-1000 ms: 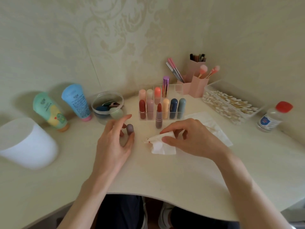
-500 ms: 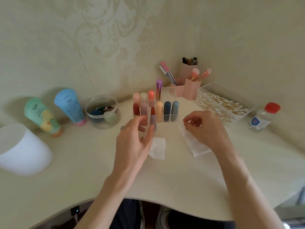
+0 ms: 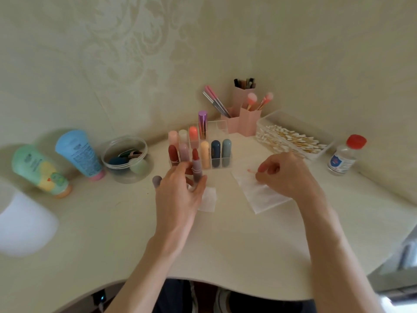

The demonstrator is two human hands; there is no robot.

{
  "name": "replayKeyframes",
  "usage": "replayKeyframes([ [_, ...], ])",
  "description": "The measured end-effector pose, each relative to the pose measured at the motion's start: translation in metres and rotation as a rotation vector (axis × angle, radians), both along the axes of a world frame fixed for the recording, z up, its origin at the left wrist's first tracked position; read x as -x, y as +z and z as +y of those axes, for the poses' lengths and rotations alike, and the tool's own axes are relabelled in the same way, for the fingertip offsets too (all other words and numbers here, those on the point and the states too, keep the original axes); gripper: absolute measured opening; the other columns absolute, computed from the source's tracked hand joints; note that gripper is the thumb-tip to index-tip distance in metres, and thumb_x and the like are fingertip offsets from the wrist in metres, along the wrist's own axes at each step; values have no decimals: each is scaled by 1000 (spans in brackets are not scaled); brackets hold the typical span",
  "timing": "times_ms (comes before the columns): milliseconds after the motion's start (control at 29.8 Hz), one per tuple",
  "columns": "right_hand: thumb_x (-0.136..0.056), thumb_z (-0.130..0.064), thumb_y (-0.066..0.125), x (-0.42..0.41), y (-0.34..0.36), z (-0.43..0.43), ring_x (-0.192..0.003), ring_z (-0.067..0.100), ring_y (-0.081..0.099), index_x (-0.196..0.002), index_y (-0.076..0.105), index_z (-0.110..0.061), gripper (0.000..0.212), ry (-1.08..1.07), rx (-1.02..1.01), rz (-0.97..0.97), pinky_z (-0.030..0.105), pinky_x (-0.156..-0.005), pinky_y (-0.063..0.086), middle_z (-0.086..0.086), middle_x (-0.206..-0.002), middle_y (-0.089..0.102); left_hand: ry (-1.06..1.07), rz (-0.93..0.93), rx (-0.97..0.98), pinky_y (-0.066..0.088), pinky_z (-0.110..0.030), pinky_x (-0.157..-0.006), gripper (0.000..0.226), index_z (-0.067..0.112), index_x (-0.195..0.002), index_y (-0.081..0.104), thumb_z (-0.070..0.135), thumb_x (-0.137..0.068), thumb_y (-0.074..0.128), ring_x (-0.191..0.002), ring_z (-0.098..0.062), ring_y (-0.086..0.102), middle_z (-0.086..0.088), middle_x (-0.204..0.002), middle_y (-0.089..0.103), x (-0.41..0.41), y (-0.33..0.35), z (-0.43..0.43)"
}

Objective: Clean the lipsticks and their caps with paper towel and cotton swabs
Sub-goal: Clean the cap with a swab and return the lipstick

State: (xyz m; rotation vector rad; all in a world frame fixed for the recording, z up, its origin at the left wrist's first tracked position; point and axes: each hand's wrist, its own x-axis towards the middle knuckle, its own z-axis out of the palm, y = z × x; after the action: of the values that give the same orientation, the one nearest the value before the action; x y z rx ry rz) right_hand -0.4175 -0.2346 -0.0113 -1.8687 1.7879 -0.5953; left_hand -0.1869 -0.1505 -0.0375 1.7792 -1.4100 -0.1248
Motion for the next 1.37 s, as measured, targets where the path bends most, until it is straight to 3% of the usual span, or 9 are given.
replayKeyframes([
  [134,-90,-20,79,5,-2,-3,-81,11,59,-84,77,-33,15,66,38,-16,25,-68,43,-10,-85,69,4,5,34,48,-53,-85,15,27,-91,65,30,-89,79,-70,-15,64,10,-85,70,1,1,0],
  [302,-96,-14,74,-10,8,4,-85,3,66,-87,73,-31,20,296,190,-283,12,-71,43,-15,-87,73,-94,86,86,55,-45,-76,14,27,-94,67,33,-89,78,-69,-11,65,17,-95,71,-5,16,10],
  [402,-95,-8,76,-27,16,15,-76,8,66,-91,75,-23,15,509,251,-412,23,-67,45,-10,-81,74,-214,252,79,55,-27,-76,10,24,-99,72,23,-91,78,-84,-7,72,16,-93,76,-12,25,18],
  [603,-88,-9,81,-47,16,30,-63,17,63,-93,82,-19,12,589,300,-625,31,-63,51,-12,-76,76,-461,619,-14,59,-32,-84,15,14,-104,75,8,-91,77,-89,-22,75,-3,-92,78,-29,25,31],
  [704,-89,-16,80,-57,12,34,-66,17,61,-92,81,-23,7,582,308,-620,42,-64,49,-12,-78,75,-482,671,-10,59,-33,-85,18,13,-108,75,8,-91,76,-90,-26,74,-5,-94,77,-32,20,33],
  [838,-92,-14,80,-62,8,37,-67,5,56,-93,81,-18,4,588,316,-562,20,-64,41,-13,-81,74,-499,701,-11,58,-36,-87,21,13,-112,75,13,-91,76,-93,-27,73,-6,-97,77,-31,16,32],
  [1073,-93,-15,79,-66,6,39,-67,9,56,-97,82,-15,5,591,321,-539,19,-63,40,-6,-84,76,-489,822,16,59,-24,-83,29,16,-114,76,15,-85,77,-95,-22,75,-3,-102,80,-30,11,30],
  [1240,-96,-16,75,-70,5,41,-65,4,56,-105,82,-23,13,625,208,-552,21,-65,45,-13,-83,77,-493,868,24,55,-24,-60,33,4,-121,73,7,-89,71,-67,-14,65,-2,-85,77,-30,7,29],
  [1374,-97,-16,74,-72,3,42,-67,20,60,-109,83,-19,15,607,180,-560,37,-66,51,-4,-87,79,-542,808,-3,54,-29,-70,32,9,-128,70,9,-97,65,-71,-15,66,-3,-90,76,-33,6,31],
])
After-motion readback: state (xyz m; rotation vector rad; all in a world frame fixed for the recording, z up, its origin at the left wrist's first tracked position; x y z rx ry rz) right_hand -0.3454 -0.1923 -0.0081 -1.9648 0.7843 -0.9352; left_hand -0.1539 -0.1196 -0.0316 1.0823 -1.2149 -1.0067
